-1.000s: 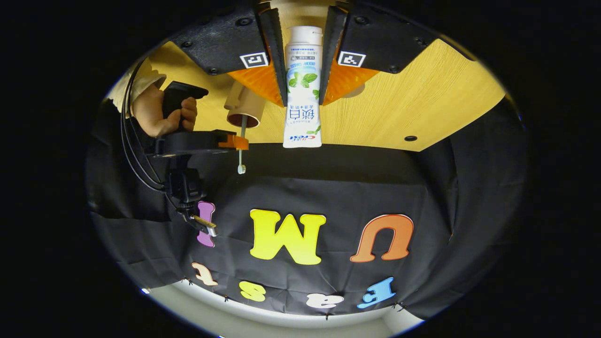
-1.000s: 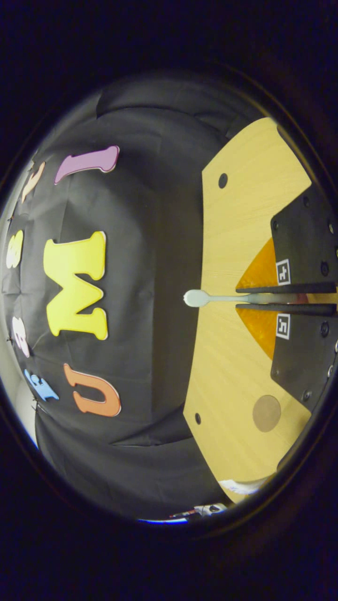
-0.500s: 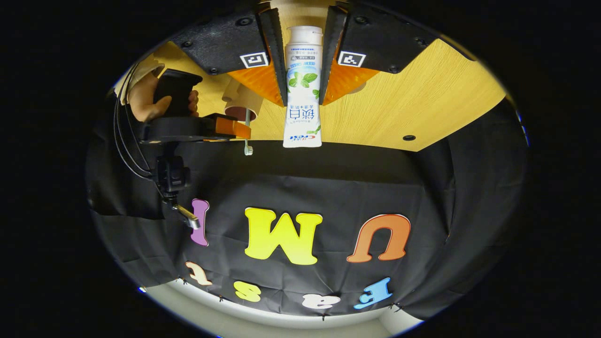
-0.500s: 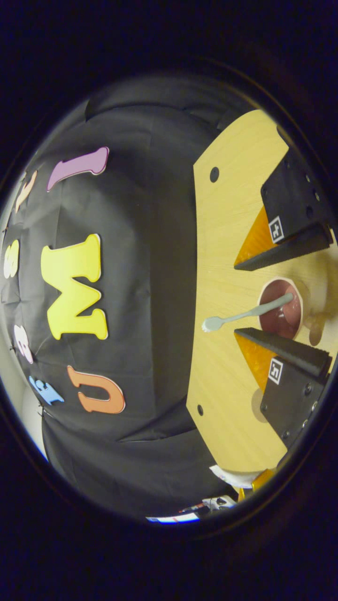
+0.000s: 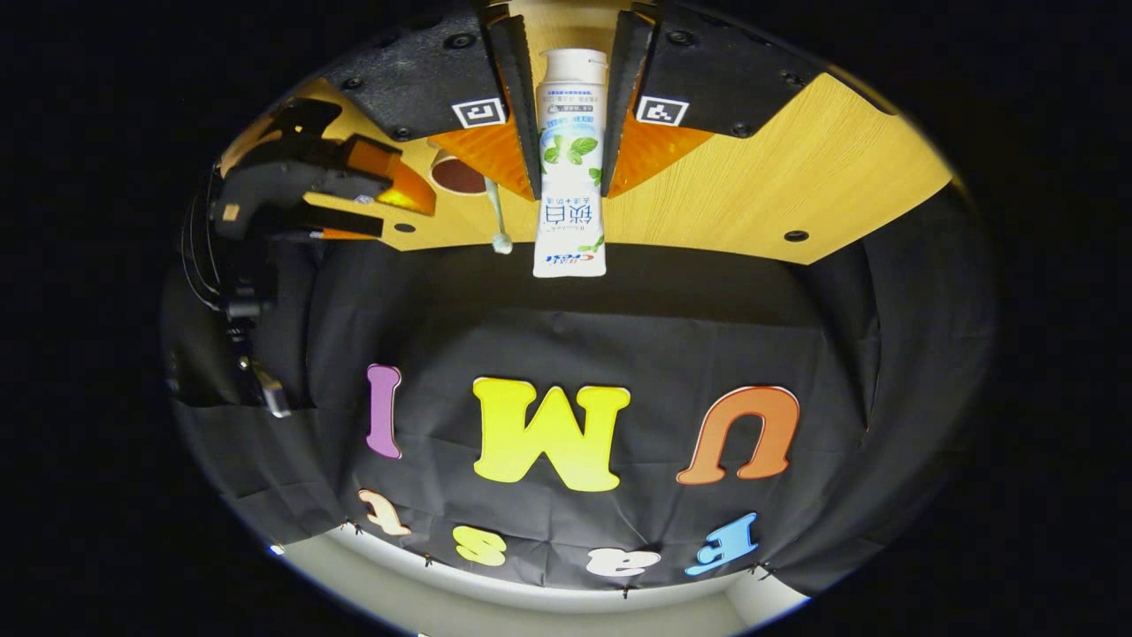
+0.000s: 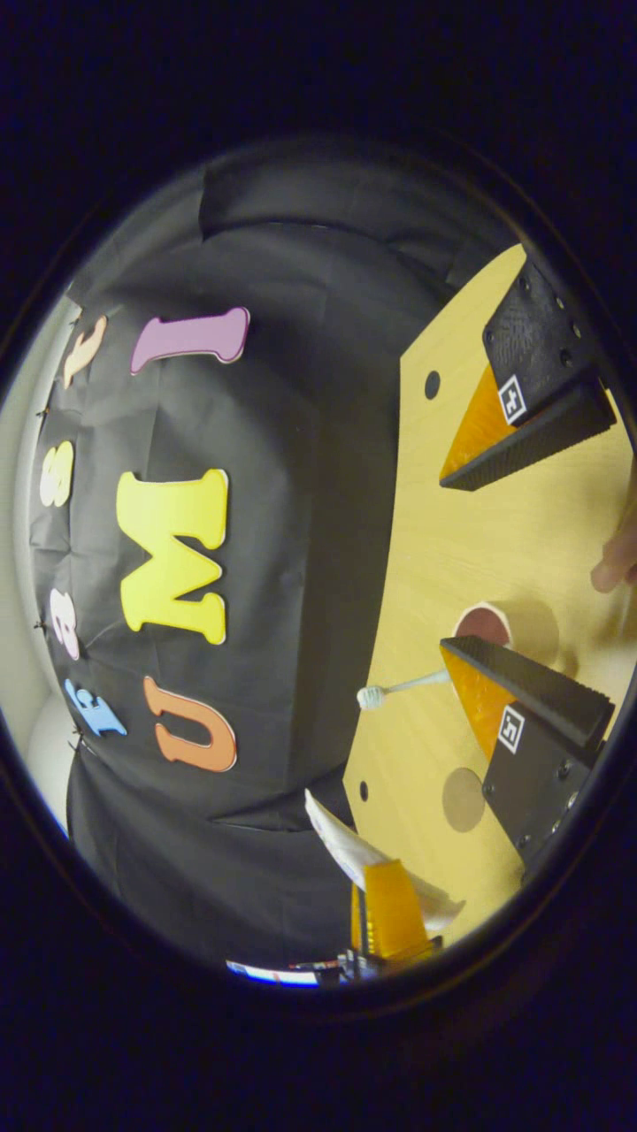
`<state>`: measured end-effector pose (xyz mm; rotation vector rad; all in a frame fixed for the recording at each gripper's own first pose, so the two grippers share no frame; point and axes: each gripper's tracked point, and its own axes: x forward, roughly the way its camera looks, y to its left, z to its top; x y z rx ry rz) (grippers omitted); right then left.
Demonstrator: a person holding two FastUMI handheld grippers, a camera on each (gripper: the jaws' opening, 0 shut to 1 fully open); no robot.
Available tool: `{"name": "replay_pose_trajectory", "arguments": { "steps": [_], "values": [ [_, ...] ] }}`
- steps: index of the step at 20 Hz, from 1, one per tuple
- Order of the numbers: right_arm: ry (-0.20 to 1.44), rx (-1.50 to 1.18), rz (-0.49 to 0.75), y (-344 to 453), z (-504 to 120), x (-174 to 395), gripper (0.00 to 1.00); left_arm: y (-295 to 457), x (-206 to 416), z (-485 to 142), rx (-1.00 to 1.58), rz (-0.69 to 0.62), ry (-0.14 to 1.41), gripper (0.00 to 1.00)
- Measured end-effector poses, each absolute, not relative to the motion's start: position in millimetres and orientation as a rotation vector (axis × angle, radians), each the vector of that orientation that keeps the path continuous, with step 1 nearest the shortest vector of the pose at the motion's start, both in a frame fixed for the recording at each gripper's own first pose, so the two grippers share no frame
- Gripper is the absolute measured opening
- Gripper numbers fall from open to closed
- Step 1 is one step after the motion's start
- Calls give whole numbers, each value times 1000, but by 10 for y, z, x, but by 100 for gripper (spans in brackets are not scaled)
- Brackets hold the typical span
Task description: Put the toothbrush and toothpaste on the desktop into the cup, then pick up the cup and place it on the coaster on the desktop.
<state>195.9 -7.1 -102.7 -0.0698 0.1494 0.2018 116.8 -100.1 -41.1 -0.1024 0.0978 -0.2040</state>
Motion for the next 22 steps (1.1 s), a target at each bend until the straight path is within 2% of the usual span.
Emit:
{"name": "replay_pose_trajectory", "arguments": {
  "steps": [5,10,11,12,15,16,19,20,22],
  "values": [
    [139,-5,222,-226,-1073,1805,98,-1327,1504,-229,-105,-276,45,39],
    [114,14,174,-466,-1105,1815,98,-1735,1684,-97,-135,-405,4,39],
    [125,21,154,-535,-1128,1850,98,-1814,1726,-96,-135,-429,-8,43],
    [138,38,143,-576,-1158,1881,98,-1889,1763,-84,-140,-455,-17,39],
    [191,57,122,-643,-1288,1908,98,-2104,1836,-128,-156,-518,-16,39],
    [196,68,120,-656,-1288,1908,98,-2152,1852,-149,-158,-527,-14,35],
    [199,100,140,-625,-1276,1893,97,-2228,1899,-220,-155,-535,-9,43],
    [202,100,136,-638,-1287,1909,97,-2228,1921,-240,-157,-532,-6,40],
    [214,104,129,-660,-1327,1927,97,-2233,1925,-287,-155,-533,-8,40]
  ]
}}
